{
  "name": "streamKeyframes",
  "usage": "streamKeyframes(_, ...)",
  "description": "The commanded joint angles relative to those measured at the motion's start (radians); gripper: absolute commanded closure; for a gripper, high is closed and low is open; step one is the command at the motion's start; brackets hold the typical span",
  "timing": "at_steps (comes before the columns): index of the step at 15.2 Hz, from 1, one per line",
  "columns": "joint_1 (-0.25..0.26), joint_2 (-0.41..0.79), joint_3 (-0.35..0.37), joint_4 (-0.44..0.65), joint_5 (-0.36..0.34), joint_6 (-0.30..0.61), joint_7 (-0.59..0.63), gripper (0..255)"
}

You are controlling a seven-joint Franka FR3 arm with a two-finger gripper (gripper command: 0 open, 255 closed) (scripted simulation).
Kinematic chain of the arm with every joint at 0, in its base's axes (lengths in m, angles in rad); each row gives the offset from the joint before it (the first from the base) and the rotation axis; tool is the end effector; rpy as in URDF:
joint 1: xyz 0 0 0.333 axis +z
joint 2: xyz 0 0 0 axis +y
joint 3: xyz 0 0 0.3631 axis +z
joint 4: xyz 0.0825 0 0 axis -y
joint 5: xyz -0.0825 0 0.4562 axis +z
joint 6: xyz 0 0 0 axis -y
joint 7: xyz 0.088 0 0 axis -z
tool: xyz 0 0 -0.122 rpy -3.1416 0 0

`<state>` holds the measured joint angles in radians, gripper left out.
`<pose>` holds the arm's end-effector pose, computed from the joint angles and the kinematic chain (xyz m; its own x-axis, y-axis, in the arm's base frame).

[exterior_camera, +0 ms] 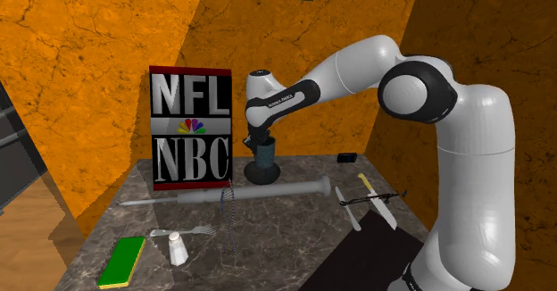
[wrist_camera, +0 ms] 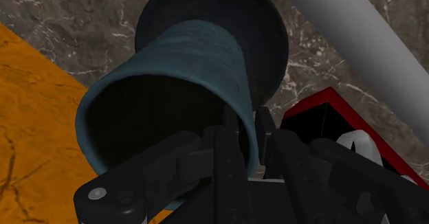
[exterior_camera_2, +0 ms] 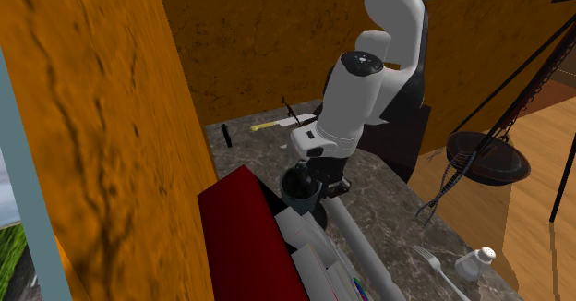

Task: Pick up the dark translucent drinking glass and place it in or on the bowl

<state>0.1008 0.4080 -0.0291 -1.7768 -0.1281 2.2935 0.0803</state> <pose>0.7394 0.0505 0.3268 0.9905 0.0795 0.1122 0.0675 -0.9919 0.1072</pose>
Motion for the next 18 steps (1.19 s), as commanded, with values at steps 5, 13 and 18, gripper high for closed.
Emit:
streamKeyframes(5,-0.001,0.040,-0.003,-0.024,-0.005,0.065,0.007,255)
streamKeyframes(13,-0.001,0.056,-0.003,-0.030,-0.006,0.087,0.010,255)
streamKeyframes(18,-0.001,0.056,-0.003,-0.030,-0.006,0.087,0.010,0)
